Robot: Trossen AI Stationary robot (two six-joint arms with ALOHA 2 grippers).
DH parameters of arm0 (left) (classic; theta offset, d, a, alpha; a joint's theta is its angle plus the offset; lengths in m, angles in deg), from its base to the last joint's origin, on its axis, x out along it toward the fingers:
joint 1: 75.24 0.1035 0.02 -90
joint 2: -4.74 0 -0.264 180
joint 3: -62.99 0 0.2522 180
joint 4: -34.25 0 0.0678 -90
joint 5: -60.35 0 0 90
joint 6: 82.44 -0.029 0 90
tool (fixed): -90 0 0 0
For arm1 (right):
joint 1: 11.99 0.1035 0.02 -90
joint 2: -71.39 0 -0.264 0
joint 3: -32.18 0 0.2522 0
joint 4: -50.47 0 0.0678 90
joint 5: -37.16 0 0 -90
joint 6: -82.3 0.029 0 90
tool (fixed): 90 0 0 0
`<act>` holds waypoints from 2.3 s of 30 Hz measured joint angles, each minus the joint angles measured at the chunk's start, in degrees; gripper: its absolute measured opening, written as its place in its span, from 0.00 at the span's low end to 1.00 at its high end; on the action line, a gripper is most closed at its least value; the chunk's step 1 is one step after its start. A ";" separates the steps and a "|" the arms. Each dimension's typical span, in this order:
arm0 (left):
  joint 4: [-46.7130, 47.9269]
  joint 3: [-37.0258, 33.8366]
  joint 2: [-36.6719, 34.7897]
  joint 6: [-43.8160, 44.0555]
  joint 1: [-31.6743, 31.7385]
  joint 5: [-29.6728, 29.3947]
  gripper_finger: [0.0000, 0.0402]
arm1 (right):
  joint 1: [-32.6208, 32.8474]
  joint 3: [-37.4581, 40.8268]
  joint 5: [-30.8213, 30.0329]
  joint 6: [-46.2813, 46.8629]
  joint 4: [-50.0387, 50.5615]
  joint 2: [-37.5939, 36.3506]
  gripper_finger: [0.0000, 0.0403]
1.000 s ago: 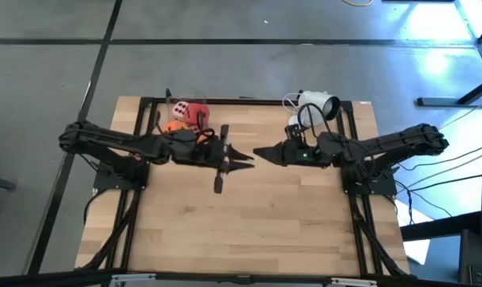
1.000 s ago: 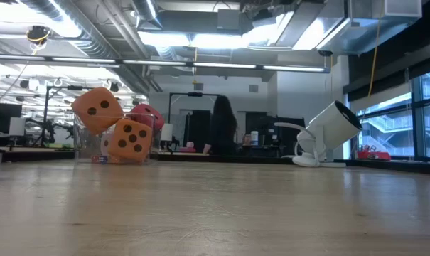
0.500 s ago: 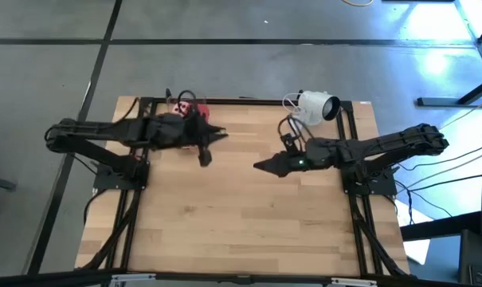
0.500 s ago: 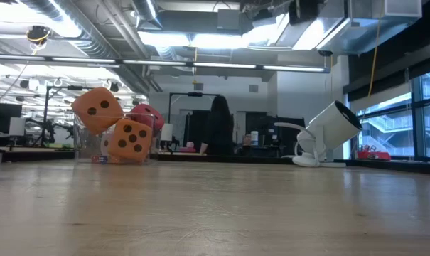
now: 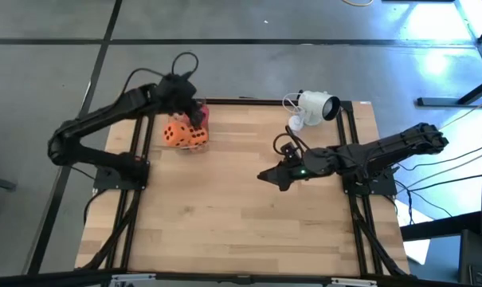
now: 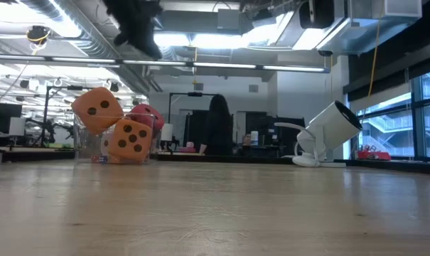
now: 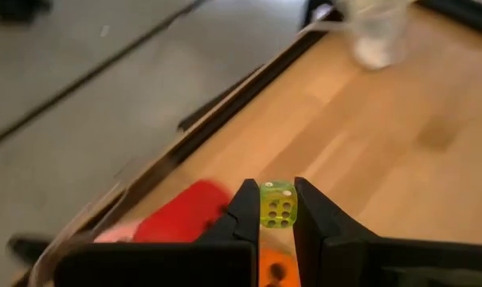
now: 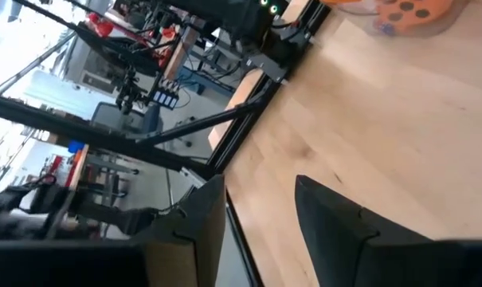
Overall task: Pick & Place Dice
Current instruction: Put the small green dice into the transparent bin
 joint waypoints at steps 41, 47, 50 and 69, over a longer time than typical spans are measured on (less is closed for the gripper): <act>17.23 -5.58 15.41 -13.80 22.77 8.70 0.05 | 3.98 -0.09 -3.48 2.79 -0.59 -0.04 0.37; 14.66 -6.29 15.41 -13.80 22.46 12.27 0.05 | 3.98 -0.09 -3.48 2.79 -1.36 -0.04 0.37; 14.10 -6.29 15.41 -13.80 22.46 13.44 0.05 | 3.98 -0.09 -3.48 2.79 -1.36 -0.04 0.37; 14.13 -6.29 15.41 -13.76 22.47 14.00 0.05 | 3.98 -0.09 -3.46 2.77 -2.03 -0.04 0.37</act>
